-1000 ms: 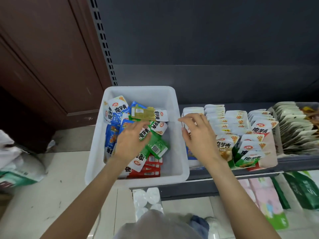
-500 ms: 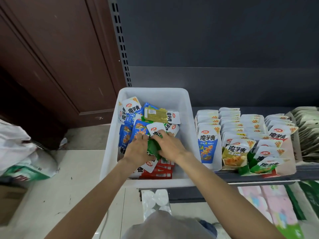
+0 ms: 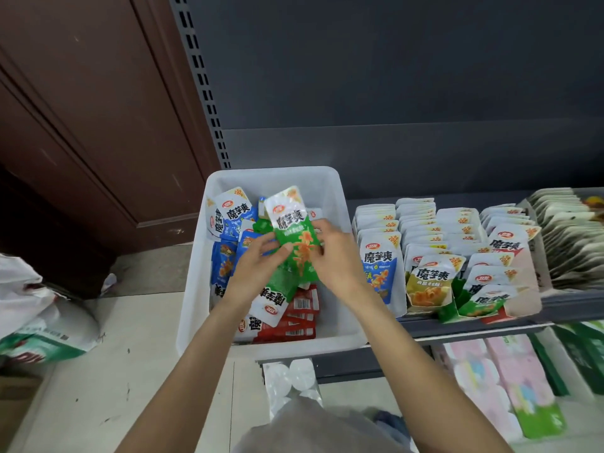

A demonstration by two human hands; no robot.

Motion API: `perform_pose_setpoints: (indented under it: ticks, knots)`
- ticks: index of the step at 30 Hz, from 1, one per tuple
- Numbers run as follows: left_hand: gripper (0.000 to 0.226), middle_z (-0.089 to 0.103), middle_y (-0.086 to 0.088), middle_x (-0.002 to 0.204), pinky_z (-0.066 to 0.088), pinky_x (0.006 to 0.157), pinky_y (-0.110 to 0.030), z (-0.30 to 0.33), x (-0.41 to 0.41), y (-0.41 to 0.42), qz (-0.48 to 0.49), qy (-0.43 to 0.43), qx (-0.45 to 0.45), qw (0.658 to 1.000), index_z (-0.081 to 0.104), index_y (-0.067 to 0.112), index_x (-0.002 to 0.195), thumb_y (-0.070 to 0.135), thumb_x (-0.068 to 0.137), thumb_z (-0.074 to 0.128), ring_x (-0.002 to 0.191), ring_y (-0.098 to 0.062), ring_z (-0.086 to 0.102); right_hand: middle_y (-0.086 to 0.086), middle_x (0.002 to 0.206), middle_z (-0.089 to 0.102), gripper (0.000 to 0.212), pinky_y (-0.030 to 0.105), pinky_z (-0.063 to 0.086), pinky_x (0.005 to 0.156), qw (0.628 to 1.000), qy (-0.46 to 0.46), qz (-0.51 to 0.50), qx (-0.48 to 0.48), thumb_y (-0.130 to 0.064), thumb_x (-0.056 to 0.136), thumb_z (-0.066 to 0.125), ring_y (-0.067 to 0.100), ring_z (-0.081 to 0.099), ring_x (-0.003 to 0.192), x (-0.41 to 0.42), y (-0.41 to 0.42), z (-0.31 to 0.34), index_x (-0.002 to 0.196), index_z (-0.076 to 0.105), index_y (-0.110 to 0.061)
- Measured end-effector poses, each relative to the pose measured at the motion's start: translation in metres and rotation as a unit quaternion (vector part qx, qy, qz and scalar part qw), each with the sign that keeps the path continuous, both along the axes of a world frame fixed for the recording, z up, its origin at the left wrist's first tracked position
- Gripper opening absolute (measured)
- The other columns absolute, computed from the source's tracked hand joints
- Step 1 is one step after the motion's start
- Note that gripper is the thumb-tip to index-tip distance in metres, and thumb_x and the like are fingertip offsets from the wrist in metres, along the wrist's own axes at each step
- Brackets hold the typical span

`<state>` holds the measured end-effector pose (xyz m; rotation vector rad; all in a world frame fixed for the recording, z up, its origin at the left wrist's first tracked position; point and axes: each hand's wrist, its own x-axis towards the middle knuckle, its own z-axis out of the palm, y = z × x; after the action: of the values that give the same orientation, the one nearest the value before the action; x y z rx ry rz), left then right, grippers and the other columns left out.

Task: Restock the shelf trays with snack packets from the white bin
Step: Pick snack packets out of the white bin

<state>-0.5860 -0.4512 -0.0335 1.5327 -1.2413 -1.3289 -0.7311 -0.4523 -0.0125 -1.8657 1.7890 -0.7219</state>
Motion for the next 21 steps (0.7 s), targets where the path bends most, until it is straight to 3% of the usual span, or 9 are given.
perform_pose_setpoints:
  ticks: [3,6,8,10,12,14,15,18,21]
  knots:
    - [0.028,0.068,0.004,0.107,0.052,0.081,-0.019,0.028,-0.023,0.012,-0.023,0.061,-0.099,0.993,0.058,0.019,0.109,0.01,0.084,0.067,0.098,-0.007,0.065,-0.004,0.097,0.07,0.031,0.03,0.056,0.073,0.979,-0.203,0.009,0.015,-0.004,0.087,0.062,0.008,0.067,0.084,-0.024,0.025,0.016,0.112,0.055,-0.022]
    - [0.025,0.071,0.016,0.091,0.054,0.071,-0.019,0.047,-0.053,0.025,-0.105,0.013,-0.199,0.974,0.061,0.027,0.097,0.013,0.08,0.072,0.085,-0.001,0.067,-0.012,0.092,0.069,0.026,0.026,0.053,0.074,0.973,-0.227,-0.022,-0.044,-0.02,0.087,0.067,0.002,0.064,0.084,-0.06,0.056,0.031,0.106,0.053,-0.028]
    - [0.019,0.072,0.011,0.09,0.056,0.07,-0.029,0.053,-0.08,0.033,-0.17,-0.037,-0.245,0.954,0.061,0.029,0.094,0.032,0.079,0.072,0.081,-0.006,0.068,-0.008,0.089,0.067,0.025,0.03,0.049,0.069,0.972,-0.21,-0.06,-0.09,-0.032,0.085,0.067,0.01,0.06,0.079,-0.092,0.074,0.04,0.106,0.053,-0.031]
    - [0.026,0.071,0.007,0.089,0.055,0.067,-0.033,0.055,-0.111,0.037,-0.215,-0.06,-0.283,0.933,0.061,0.025,0.096,0.043,0.078,0.067,0.078,-0.008,0.067,-0.002,0.085,0.066,0.026,0.037,0.047,0.063,0.969,-0.205,-0.082,-0.107,-0.037,0.084,0.065,0.02,0.057,0.071,-0.128,0.093,0.046,0.107,0.053,-0.033]
    - [0.035,0.07,0.01,0.093,0.052,0.071,-0.031,0.054,-0.144,0.039,-0.254,-0.084,-0.315,0.91,0.062,0.022,0.099,0.049,0.078,0.064,0.082,-0.007,0.063,-0.002,0.081,0.067,0.018,0.039,0.046,0.056,0.961,-0.215,-0.115,-0.128,-0.036,0.087,0.063,0.025,0.055,0.061,-0.162,0.112,0.047,0.102,0.056,-0.03]
    - [0.043,0.064,0.011,0.107,0.043,0.083,-0.025,0.046,-0.175,0.037,-0.298,-0.132,-0.355,0.876,0.061,0.026,0.109,0.054,0.076,0.063,0.098,-0.006,0.055,-0.008,0.073,0.066,0.007,0.027,0.046,0.049,0.942,-0.236,-0.178,-0.156,-0.022,0.093,0.059,0.014,0.055,0.052,-0.195,0.132,0.044,0.094,0.057,-0.029]
    - [0.047,0.061,0.011,0.114,0.037,0.087,-0.024,0.04,-0.188,0.034,-0.321,-0.167,-0.375,0.853,0.059,0.027,0.114,0.055,0.076,0.065,0.106,-0.008,0.05,-0.01,0.074,0.067,0.015,0.022,0.047,0.049,0.93,-0.256,-0.21,-0.162,-0.012,0.094,0.055,0.009,0.059,0.054,-0.21,0.143,0.042,0.094,0.057,-0.027]
    - [0.05,0.053,0.004,0.125,0.026,0.094,-0.028,0.019,-0.222,0.026,-0.36,-0.264,-0.428,0.786,0.059,0.025,0.114,0.05,0.072,0.072,0.118,-0.015,0.039,-0.011,0.09,0.07,0.022,0.019,0.054,0.065,0.911,-0.288,-0.256,-0.148,-0.004,0.096,0.045,0.01,0.069,0.075,-0.245,0.166,0.034,0.102,0.057,-0.021]
    - [0.039,0.055,0.001,0.123,0.025,0.094,-0.031,0.008,-0.246,0.015,-0.365,-0.326,-0.441,0.752,0.064,0.023,0.101,0.041,0.069,0.077,0.118,-0.019,0.039,-0.007,0.095,0.07,0.018,0.023,0.054,0.073,0.912,-0.293,-0.262,-0.121,-0.013,0.097,0.043,0.015,0.069,0.081,-0.262,0.167,0.02,0.103,0.059,-0.02]
